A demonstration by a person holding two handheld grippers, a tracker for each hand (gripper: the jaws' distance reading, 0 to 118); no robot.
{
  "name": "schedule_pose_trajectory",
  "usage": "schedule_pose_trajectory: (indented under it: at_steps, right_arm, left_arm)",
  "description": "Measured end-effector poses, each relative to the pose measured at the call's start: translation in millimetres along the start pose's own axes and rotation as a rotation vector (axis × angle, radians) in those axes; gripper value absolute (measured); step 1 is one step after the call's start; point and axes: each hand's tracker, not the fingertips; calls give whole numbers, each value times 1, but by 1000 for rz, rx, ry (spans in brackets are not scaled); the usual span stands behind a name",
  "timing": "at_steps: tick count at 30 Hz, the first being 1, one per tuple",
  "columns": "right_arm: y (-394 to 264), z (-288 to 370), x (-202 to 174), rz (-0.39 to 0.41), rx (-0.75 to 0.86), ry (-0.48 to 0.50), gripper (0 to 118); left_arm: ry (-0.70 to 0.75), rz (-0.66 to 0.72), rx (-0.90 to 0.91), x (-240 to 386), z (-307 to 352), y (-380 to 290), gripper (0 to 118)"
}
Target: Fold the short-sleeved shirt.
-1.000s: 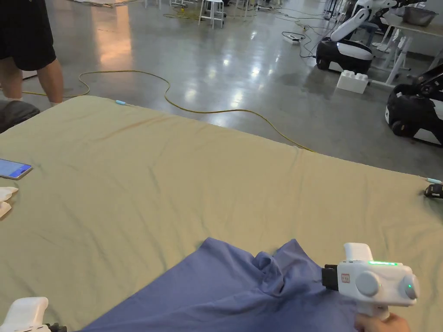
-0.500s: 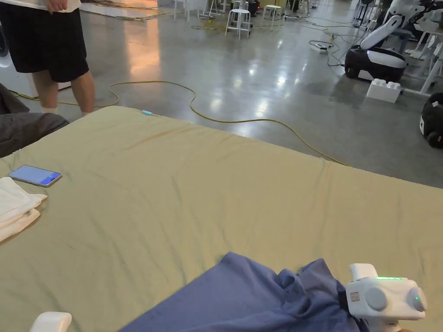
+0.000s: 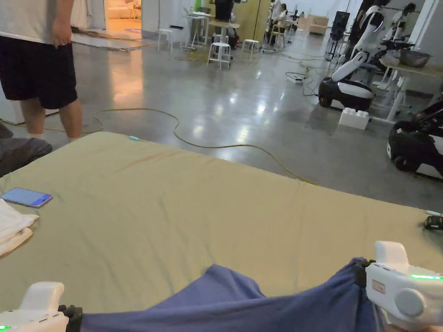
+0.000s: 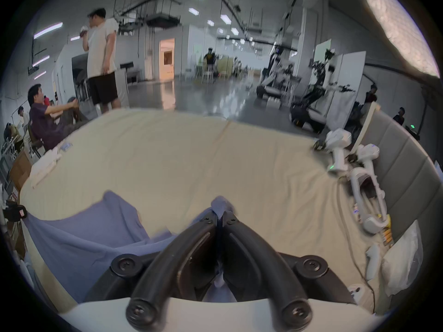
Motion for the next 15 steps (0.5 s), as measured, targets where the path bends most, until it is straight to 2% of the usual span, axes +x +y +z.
schedule_pose_trajectory:
  at_steps: [9, 15]
  right_arm:
    - [87, 132, 45, -34, 286, -78, 3]
    - [145, 179, 65, -40, 371, -136, 3]
  left_arm:
    - [-63, -104, 251, 46, 71, 126, 6]
    - [-88, -134, 347, 85, 102, 226, 6]
